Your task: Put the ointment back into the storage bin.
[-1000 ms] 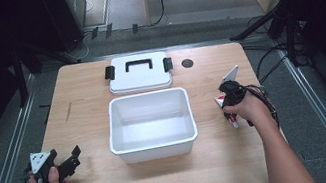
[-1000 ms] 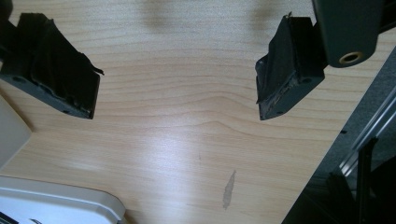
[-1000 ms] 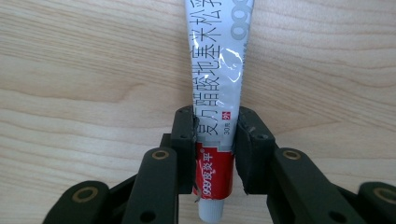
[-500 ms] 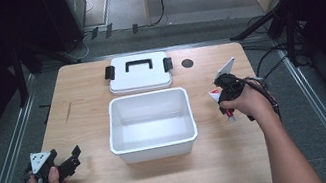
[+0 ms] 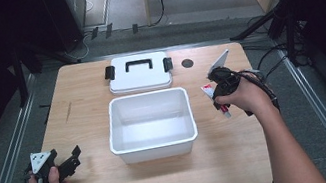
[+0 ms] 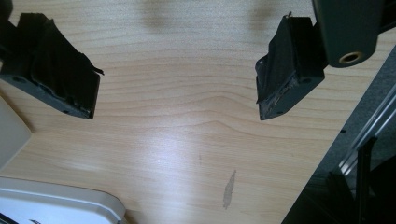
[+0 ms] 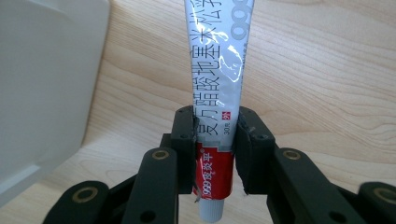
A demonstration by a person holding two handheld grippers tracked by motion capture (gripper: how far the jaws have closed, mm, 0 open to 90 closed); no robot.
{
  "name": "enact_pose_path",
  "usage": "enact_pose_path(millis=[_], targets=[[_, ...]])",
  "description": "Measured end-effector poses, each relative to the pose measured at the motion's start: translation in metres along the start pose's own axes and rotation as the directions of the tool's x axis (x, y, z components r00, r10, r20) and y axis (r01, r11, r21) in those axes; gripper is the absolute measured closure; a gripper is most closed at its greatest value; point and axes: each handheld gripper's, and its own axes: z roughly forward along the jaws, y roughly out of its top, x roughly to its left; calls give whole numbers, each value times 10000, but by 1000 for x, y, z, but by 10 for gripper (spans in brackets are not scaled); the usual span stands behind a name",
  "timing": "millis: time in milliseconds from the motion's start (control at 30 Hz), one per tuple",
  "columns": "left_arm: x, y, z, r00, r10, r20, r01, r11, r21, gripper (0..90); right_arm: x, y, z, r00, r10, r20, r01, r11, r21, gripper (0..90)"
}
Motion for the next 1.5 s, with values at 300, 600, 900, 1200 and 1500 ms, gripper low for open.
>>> enact_pose_path(millis=[300, 600, 900, 1200, 1500], targets=[[0, 0, 0, 10000, -33, 11, 33, 10000, 17, 142, 13, 4, -21, 9980, -602, -217, 594, 9976, -353, 722], [0, 0, 0, 10000, -16, 8, 16, 10000, 22, 142, 27, 10, -38, 9936, -1120, -174, 1108, 9922, -568, 722], [0, 0, 1, 10000, -55, 4, 55, 10000, 7, 142, 48, 13, -55, 9846, -1739, -172, 1719, 9816, -834, 721], [0, 0, 1, 10000, -81, 9, 81, 10000, 24, 142, 69, 18, -61, 9709, -2385, -205, 2354, 9668, -993, 721], [0, 0, 1, 10000, -90, 20, 90, 10000, 23, 142, 92, 21, -61, 9406, -3360, -486, 3296, 9381, -1065, 720]])
